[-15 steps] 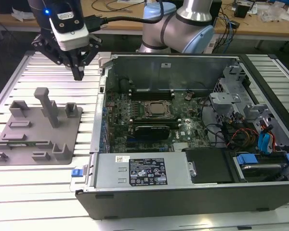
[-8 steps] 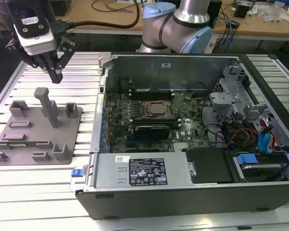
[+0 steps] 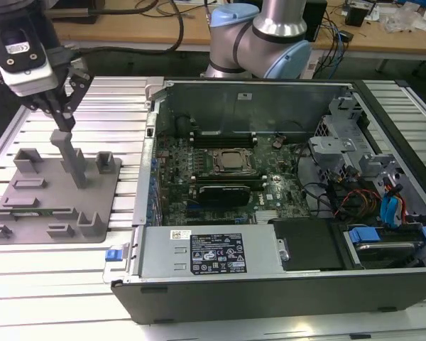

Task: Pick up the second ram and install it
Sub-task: 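Reach for the second ram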

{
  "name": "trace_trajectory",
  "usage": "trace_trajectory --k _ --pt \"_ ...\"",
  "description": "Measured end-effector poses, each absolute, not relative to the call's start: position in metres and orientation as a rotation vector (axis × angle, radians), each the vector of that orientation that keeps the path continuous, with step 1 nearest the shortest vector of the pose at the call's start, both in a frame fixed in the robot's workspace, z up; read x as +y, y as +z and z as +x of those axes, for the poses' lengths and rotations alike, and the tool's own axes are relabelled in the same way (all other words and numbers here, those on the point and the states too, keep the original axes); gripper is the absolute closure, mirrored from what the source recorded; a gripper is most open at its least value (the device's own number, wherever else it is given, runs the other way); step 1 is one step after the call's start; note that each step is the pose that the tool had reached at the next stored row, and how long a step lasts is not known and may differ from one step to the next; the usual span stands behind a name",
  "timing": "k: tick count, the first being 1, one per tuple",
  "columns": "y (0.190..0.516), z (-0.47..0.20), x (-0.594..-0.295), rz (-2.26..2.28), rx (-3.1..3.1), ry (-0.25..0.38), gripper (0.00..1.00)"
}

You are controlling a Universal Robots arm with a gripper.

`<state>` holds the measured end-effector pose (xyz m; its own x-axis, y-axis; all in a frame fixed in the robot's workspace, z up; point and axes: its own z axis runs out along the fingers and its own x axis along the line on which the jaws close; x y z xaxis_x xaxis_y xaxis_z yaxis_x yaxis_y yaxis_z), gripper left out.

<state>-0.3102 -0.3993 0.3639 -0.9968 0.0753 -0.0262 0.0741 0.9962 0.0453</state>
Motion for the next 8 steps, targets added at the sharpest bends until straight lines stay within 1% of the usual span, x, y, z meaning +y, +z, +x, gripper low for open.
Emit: trace_trajectory --k 8 --pt "0.354 -0.332 -0.403 0.116 3.111 0.069 0.92"
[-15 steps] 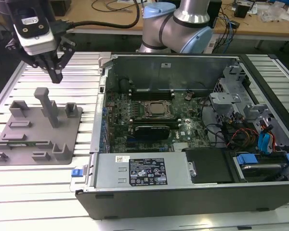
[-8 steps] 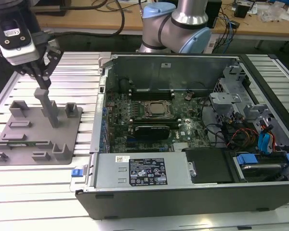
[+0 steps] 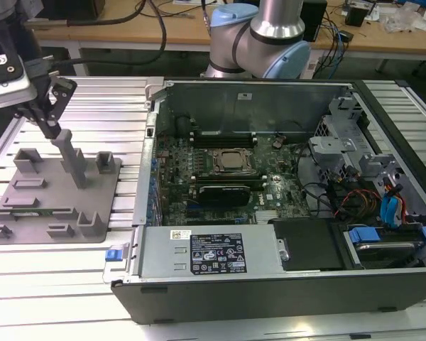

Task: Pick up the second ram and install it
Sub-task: 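Reach for the second ram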

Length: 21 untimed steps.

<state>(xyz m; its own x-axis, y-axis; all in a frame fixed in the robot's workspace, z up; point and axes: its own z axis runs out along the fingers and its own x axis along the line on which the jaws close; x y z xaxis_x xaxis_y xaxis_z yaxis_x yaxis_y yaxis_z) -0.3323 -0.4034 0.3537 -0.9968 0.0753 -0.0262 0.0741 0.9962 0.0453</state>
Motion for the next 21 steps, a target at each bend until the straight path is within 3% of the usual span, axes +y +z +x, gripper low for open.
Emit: trace_trajectory --k 21 --pt "0.321 -0.376 -0.421 0.116 3.111 0.069 0.92"
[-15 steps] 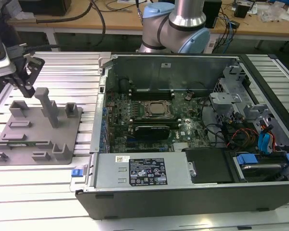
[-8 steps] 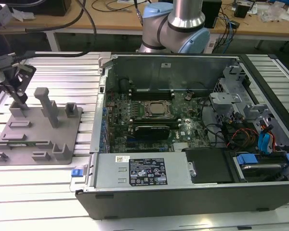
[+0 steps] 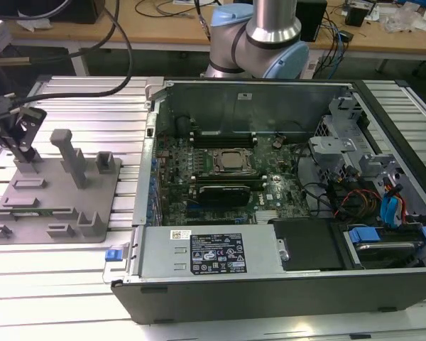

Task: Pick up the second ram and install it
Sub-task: 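Reach for the second ram, then pick up the second ram and move it above second insertion slot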

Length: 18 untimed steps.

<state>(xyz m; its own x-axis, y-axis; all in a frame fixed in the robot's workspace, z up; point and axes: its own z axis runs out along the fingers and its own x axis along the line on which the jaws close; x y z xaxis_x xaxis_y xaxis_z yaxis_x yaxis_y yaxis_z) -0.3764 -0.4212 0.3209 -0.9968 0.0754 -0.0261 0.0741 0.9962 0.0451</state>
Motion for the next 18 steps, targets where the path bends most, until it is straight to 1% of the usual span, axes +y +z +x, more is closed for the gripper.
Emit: trace_trajectory --k 8,18 --pt "0.306 -0.387 -0.434 0.117 3.113 0.069 0.92" --pt "0.305 -0.387 -0.434 0.117 3.113 0.069 0.92"
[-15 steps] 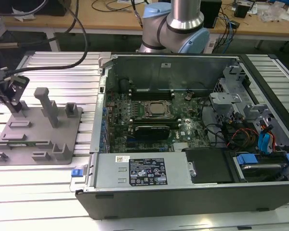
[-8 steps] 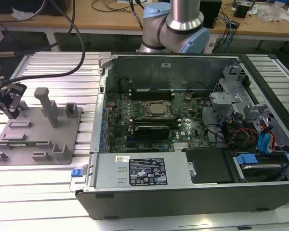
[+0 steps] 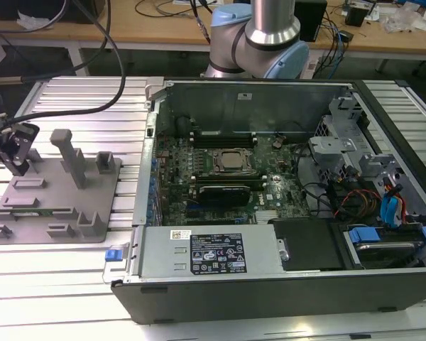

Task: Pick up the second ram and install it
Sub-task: 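Pick up the second ram and move it above second insertion slot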

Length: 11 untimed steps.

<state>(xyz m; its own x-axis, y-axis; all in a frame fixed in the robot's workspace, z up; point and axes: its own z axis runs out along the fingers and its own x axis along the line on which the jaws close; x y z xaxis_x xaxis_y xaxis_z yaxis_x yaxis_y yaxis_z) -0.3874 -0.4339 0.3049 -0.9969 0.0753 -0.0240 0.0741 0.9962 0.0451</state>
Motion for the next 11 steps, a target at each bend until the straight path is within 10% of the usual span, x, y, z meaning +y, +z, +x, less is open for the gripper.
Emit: trace_trajectory --k 11 --pt "0.3043 -0.3874 -0.4339 -0.174 3.114 0.072 0.92"
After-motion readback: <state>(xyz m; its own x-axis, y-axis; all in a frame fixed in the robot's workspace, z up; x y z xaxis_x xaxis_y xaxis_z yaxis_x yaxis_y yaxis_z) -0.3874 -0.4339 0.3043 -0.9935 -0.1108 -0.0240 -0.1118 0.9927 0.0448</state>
